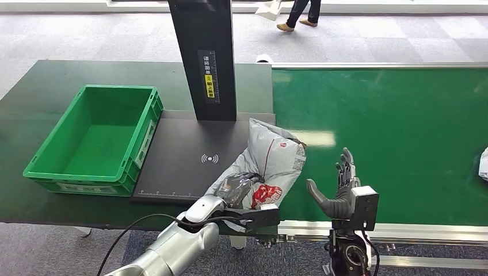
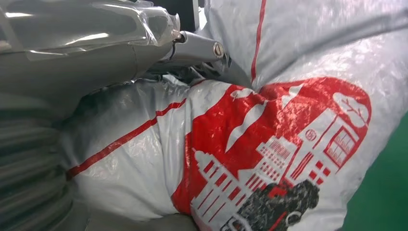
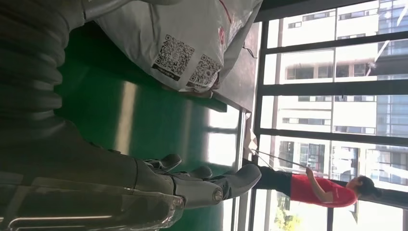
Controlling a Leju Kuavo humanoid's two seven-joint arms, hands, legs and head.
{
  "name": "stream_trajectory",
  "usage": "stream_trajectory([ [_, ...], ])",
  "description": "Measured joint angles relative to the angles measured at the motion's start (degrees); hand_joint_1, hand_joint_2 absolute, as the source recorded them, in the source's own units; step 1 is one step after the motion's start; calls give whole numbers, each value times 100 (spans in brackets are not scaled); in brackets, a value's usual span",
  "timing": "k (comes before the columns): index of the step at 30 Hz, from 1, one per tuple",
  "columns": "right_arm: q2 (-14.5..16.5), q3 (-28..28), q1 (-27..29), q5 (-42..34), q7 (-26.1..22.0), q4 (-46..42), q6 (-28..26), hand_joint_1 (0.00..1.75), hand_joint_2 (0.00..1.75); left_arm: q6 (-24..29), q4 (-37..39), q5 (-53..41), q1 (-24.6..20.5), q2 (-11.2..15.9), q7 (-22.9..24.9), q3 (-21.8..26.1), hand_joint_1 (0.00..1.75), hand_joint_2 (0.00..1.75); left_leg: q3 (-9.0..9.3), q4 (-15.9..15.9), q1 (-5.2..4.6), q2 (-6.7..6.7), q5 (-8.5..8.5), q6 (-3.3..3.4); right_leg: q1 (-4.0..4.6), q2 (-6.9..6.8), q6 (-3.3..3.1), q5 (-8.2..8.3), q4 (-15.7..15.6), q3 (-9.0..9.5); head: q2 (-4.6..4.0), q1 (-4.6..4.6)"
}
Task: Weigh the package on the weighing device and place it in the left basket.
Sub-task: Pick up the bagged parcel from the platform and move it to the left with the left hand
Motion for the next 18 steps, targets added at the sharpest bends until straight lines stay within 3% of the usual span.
stream_trajectory([
  [7,44,-124,159,22,40,-248,104,0,175,688,0,24,105,1,-317,127,175,175,1,0,1,1,37,-1,2,1,-17,28,2,-3,0,1],
  [14,47,-215,322,-57,61,-471,163,0,175,2517,-380,520,493,43,-804,643,175,175,-43,2,1,5,61,-10,3,2,-18,40,3,-55,0,-1],
  [18,46,-229,351,-147,40,-490,168,0,175,3415,-966,960,663,122,-1637,1017,175,175,-54,3,2,3,66,-14,3,1,-17,40,7,-65,0,-1],
])
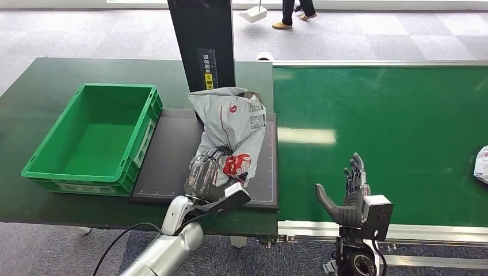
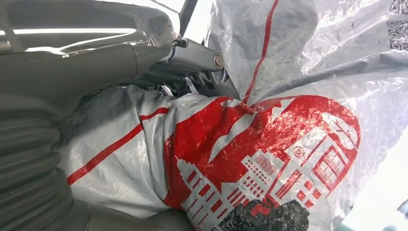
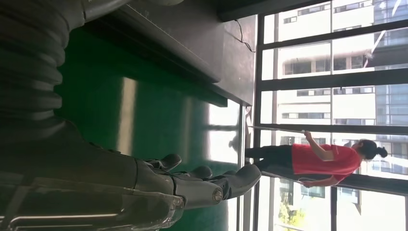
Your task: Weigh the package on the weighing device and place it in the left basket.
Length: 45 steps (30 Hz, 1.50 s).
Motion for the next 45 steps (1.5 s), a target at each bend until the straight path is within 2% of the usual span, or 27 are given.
stream_trajectory([
  [2,0,-1,2,-65,-40,1,-21,0,175,172,-440,-34,140,-19,-628,290,175,175,-15,1,0,0,0,0,0,0,0,0,1,-17,0,0],
  [5,-2,3,3,-152,-101,2,-74,0,175,217,-1173,-333,263,-202,-1705,1063,175,175,-43,2,-1,1,-1,-1,0,0,1,-1,1,-45,0,2],
  [7,-3,5,9,-192,-115,2,-112,0,175,217,-1609,-534,274,-324,-2036,1579,175,175,-51,2,-1,2,-2,-1,-1,1,1,-1,1,-55,0,0],
  [11,-20,6,68,-248,-133,-1,-197,0,175,216,-2388,-1242,138,-467,-2114,2433,175,175,-58,2,1,-1,-3,-2,1,-1,3,-4,1,-61,0,1],
  [16,-60,4,214,-294,-159,-66,-262,0,175,215,-2730,-1978,-473,-495,-2075,3641,175,175,-56,1,7,1,-2,-3,8,1,2,-3,2,-61,0,1],
  [20,-79,5,256,-297,-163,-101,-271,0,175,213,-2820,-2088,-680,-498,-2038,4114,175,175,-57,2,7,0,-2,-4,8,0,2,-4,2,-61,0,0],
  [22,-84,5,262,-305,-163,-109,-283,0,175,213,-2826,-2304,-765,-481,-1835,4251,175,175,-60,2,6,-1,-2,-4,7,0,2,-4,2,-62,1,2],
  [24,-102,4,278,-335,-159,-134,-319,0,175,209,-2665,-2798,-980,-319,-1124,4323,175,175,-61,3,6,-1,-2,-4,7,0,2,-4,1,-66,1,3],
  [25,-114,4,291,-357,-141,-162,-335,0,175,186,-2387,-3084,-1191,-125,-464,4282,175,175,-60,3,6,-1,-1,-5,7,0,2,-3,1,-69,1,3],
  [27,-143,4,331,-388,-67,-249,-350,0,175,-60,-1419,-3487,-1747,432,1297,3939,175,175,-59,3,8,4,3,-8,9,2,-5,2,1,-73,0,2],
  [29,-164,-2,385,-375,18,-340,-319,0,175,-667,-336,-3624,-2245,1015,2958,3337,175,175,-57,1,12,21,7,-13,14,17,-15,9,4,-75,0,0],
  [30,-173,-7,408,-348,41,-368,-281,0,175,-1131,115,-3644,-2416,1256,3478,3020,175,175,-55,1,15,32,8,-15,17,27,-20,12,6,-75,0,0],
  [31,-178,-12,423,-310,51,-383,-234,0,175,-1672,490,-3658,-2536,1468,3759,2740,175,175,-54,0,16,42,8,-16,19,37,-21,13,7,-76,0,1],
  [34,-180,-16,428,-190,21,-387,-89,0,175,-3477,1361,-3680,-2670,1889,3878,2026,175,175,-53,0,17,57,6,-21,20,56,-22,13,9,-82,0,1],
  [36,-178,-32,429,-130,-7,-387,-34,0,175,-4333,1755,-3681,-2667,2028,3861,1632,175,175,-57,1,16,57,5,-22,19,59,-21,12,9,-85,0,2],
  [38,-172,-55,431,-88,-18,-387,2,0,175,-4805,2014,-3684,-2644,2114,3861,1303,175,175,-63,2,16,51,4,-22,18,56,-18,9,8,-87,0,1],
  [42,-153,-80,432,-40,-21,-387,32,0,175,-5239,2295,-3686,-2661,2191,3832,821,175,175,-72,2,15,30,1,-24,15,42,-11,4,7,-85,0,2],
  [43,-146,-87,433,-30,-21,-387,42,0,175,-5290,2333,-3686,-2686,2209,3816,728,161,175,-70,1,14,29,-1,-25,14,42,-11,4,7,-84,0,2],
  [45,-133,-101,436,-19,-21,-387,64,0,175,-5289,2381,-3686,-2719,2247,3810,552,79,175,-66,1,14,33,-3,-25,14,44,-11,4,7,-83,0,1],
])
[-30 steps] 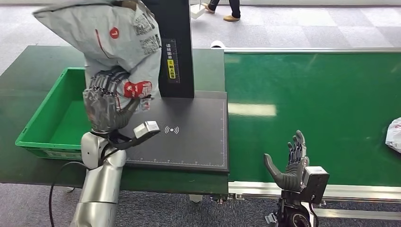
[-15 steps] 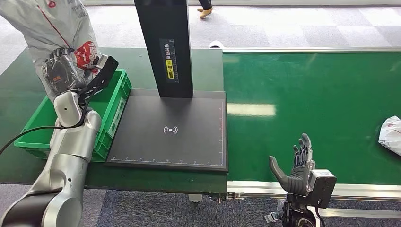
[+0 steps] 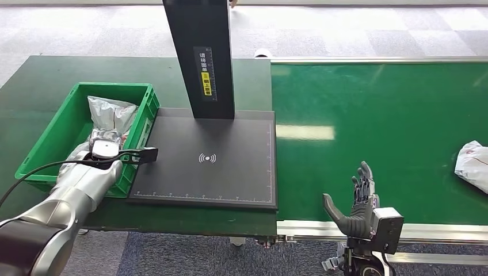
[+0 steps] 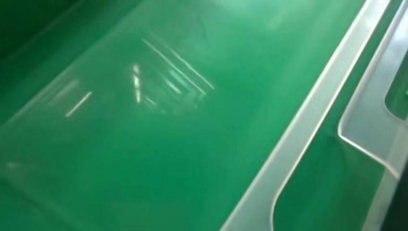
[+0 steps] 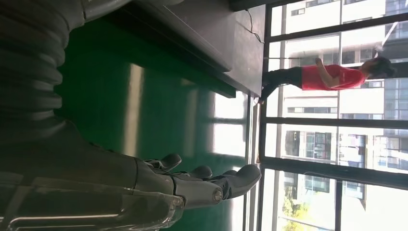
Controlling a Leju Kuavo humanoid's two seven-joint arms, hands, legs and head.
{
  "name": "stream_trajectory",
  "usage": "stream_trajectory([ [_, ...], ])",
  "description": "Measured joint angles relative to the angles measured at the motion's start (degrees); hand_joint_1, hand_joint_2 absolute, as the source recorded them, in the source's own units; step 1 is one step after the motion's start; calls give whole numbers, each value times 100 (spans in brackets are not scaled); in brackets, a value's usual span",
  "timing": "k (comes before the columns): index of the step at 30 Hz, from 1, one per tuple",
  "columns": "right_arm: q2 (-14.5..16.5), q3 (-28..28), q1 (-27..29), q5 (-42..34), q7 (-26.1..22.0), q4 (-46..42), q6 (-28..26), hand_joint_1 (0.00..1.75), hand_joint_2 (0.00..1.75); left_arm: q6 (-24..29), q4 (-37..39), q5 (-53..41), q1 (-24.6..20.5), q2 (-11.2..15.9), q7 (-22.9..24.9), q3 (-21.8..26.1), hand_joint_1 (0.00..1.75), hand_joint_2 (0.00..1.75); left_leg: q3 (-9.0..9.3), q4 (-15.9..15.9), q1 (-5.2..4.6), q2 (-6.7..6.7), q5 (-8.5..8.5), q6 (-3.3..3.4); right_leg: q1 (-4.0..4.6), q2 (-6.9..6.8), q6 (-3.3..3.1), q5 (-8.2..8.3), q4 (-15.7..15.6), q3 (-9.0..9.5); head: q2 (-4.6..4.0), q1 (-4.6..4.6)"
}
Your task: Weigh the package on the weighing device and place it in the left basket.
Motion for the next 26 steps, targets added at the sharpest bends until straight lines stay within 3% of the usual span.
stream_trajectory([
  [1,5,-8,3,4,0,0,11,0,175,55,13,0,-7,16,21,-85,35,175,2,0,0,1,0,0,0,1,0,0,0,0,0,1],
  [2,10,-16,10,7,0,-1,20,0,175,156,21,0,-10,28,59,-160,4,175,3,0,1,-1,0,0,1,0,0,0,0,0,0,1],
  [5,20,-49,53,9,16,-17,33,0,175,987,31,2,15,53,280,-299,0,175,3,0,4,-7,2,-2,5,-2,-1,0,1,-1,0,1],
  [9,22,-76,102,-42,116,-95,33,0,175,2920,-27,64,31,64,475,-256,0,175,0,0,5,-7,3,-3,6,-3,-1,0,2,0,0,2],
  [13,23,-78,115,-76,153,-140,22,0,175,3562,-86,182,68,70,405,-168,0,175,-1,0,4,-5,2,-3,5,-2,-1,0,2,-1,1,1],
  [17,18,-74,91,-174,178,-145,-36,0,175,5019,-297,582,227,73,-183,159,0,0,-4,0,3,-8,2,-2,4,-4,0,0,2,-2,0,2],
  [20,3,-55,58,-246,181,-128,-93,0,175,5475,-639,845,410,36,-722,568,0,0,-3,0,3,-6,2,-2,4,-3,0,0,1,-3,0,1],
  [26,-18,-1,29,-279,172,-64,-144,0,175,5508,-1540,1547,859,-159,-1834,1440,0,0,-3,0,4,-6,2,-2,5,-3,0,0,1,-5,0,2],
])
